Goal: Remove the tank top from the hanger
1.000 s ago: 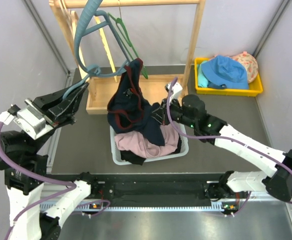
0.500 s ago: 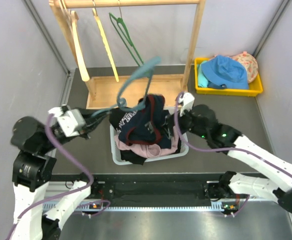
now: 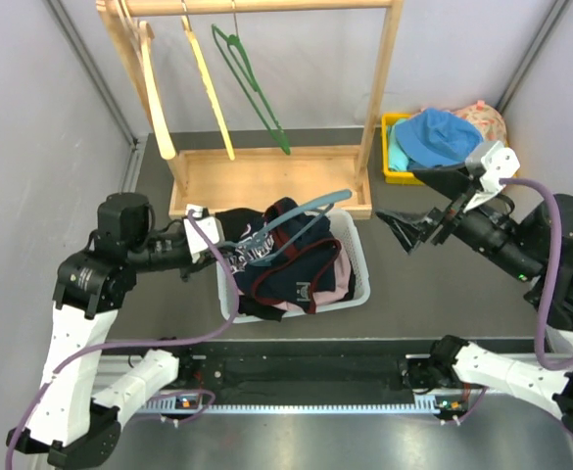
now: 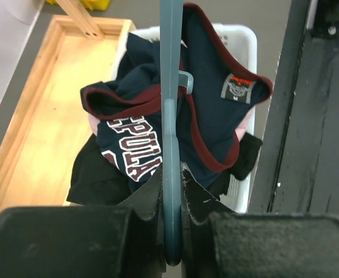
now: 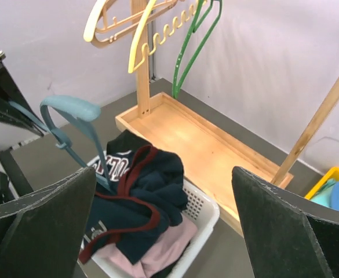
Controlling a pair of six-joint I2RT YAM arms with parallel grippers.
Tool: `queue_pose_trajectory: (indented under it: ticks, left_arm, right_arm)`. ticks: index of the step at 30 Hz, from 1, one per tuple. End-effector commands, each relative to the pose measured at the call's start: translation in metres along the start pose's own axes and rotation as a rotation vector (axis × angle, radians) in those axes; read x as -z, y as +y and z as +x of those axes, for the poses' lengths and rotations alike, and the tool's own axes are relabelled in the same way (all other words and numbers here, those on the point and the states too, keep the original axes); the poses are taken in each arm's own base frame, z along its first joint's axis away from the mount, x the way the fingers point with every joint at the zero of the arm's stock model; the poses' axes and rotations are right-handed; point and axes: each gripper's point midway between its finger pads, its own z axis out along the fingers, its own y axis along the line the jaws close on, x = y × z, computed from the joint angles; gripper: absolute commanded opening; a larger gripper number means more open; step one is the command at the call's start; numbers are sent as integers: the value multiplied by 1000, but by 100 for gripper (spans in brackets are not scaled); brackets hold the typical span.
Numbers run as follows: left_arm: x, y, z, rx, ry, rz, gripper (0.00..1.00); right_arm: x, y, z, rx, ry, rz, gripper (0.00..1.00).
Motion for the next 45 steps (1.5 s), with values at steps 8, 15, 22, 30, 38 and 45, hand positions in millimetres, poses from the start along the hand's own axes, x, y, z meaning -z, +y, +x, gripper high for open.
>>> queue_pose_trajectory:
  ticks: [8, 15, 22, 30, 38, 45]
  left_arm:
    - [15, -20, 26, -109, 165, 135, 0]
    - [14, -16, 41, -110, 232, 132, 0]
    - [5, -8, 30, -115, 177, 116, 0]
    - [-4, -5, 27, -118, 165, 119, 0]
    - [-3, -5, 21, -133, 154, 114, 0]
    - [-4, -8, 18, -134, 141, 125, 0]
  right_arm:
    - [-23, 54, -28, 224, 22, -371, 99]
    - [-47, 93, -43, 284, -25, -527, 94]
    - [-64, 127, -32, 400, 50, -617, 91]
    - [-62, 141, 6, 404, 180, -679, 84]
    - [-61, 134, 41, 403, 316, -653, 75]
    - [-65, 133, 58, 408, 367, -645, 57]
